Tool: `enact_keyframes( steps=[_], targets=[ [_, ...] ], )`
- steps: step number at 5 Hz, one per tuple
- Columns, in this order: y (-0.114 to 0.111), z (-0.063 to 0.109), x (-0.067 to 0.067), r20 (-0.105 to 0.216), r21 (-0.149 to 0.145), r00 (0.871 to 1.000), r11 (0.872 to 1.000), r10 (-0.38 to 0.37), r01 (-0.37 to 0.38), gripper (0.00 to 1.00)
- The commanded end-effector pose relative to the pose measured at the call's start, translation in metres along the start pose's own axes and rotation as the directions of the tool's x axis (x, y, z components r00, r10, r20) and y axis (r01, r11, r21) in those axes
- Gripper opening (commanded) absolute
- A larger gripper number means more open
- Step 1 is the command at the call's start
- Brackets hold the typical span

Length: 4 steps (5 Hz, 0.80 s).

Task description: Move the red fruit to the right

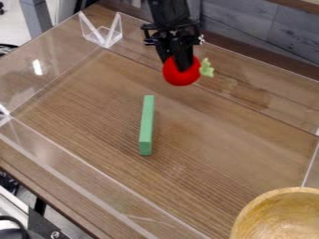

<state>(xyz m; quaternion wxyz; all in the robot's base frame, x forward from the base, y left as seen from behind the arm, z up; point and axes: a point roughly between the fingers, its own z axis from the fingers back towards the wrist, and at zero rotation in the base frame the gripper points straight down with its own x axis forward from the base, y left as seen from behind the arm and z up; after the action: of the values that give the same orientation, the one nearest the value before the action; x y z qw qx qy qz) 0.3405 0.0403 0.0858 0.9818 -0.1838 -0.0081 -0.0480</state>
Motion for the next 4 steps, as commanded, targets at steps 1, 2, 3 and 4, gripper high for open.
enact_keyframes(
  steps=[1,2,3,4],
  targets=[
    [-0.007,0.026,0.002,0.066,0.025,0.997,0.999,-0.049,0.048,0.0],
    [-0.007,0.024,0.0,0.057,0.024,0.996,0.997,-0.074,0.073,0.0],
    [-0.004,0.036,0.004,0.06,0.025,0.996,0.997,-0.071,0.07,0.0],
    [0.0,0.047,0.008,0.062,0.026,0.996,0.998,-0.065,0.063,0.0]
  ],
)
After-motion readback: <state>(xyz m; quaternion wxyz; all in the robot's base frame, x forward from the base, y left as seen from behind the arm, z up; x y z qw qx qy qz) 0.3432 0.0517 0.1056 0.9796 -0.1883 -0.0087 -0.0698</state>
